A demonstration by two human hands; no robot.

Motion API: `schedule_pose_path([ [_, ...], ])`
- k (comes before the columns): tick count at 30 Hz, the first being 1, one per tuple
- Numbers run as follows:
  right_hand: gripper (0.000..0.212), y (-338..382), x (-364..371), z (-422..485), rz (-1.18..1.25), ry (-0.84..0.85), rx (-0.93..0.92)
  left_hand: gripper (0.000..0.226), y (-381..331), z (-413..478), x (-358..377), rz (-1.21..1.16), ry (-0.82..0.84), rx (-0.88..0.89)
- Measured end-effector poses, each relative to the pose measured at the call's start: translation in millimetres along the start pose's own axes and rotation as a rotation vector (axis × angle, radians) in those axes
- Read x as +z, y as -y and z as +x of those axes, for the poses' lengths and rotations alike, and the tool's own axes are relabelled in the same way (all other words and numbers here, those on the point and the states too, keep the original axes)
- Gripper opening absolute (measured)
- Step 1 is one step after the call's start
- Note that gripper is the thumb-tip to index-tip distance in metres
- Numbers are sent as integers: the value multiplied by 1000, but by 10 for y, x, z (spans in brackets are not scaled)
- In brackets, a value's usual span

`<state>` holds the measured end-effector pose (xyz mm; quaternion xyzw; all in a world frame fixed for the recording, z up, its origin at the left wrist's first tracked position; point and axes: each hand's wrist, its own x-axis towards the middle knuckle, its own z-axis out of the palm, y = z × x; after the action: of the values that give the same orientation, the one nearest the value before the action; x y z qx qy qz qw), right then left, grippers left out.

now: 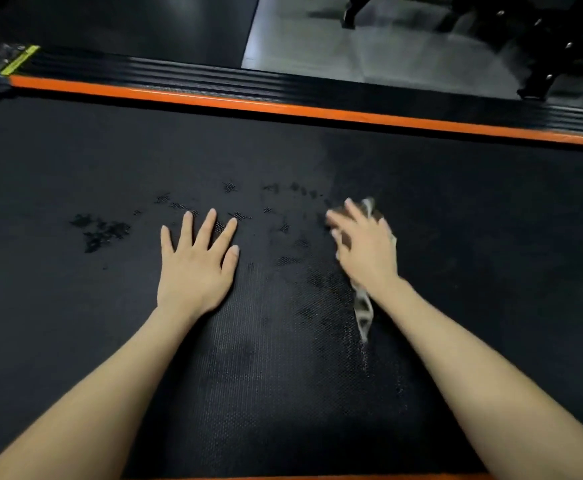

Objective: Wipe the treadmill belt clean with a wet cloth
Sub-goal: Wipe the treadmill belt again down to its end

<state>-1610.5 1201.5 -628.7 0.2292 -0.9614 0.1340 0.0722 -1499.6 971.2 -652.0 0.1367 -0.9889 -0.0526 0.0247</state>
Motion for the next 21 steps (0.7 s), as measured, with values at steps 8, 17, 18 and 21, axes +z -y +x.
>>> schedule_pose_path([
  [8,37,-3,140,237,-64,-11,134,70,-15,128,-132,3,14,3],
  [17,37,-184,193,702,-15,34,39,55,-104,629,-33,32,41,43],
  [18,37,-124,214,795,-17,25,99,55,-101,627,-28,27,33,42],
  [21,34,226,233,607,-1,-31,144,56,-94,630,-25,19,8,41],
])
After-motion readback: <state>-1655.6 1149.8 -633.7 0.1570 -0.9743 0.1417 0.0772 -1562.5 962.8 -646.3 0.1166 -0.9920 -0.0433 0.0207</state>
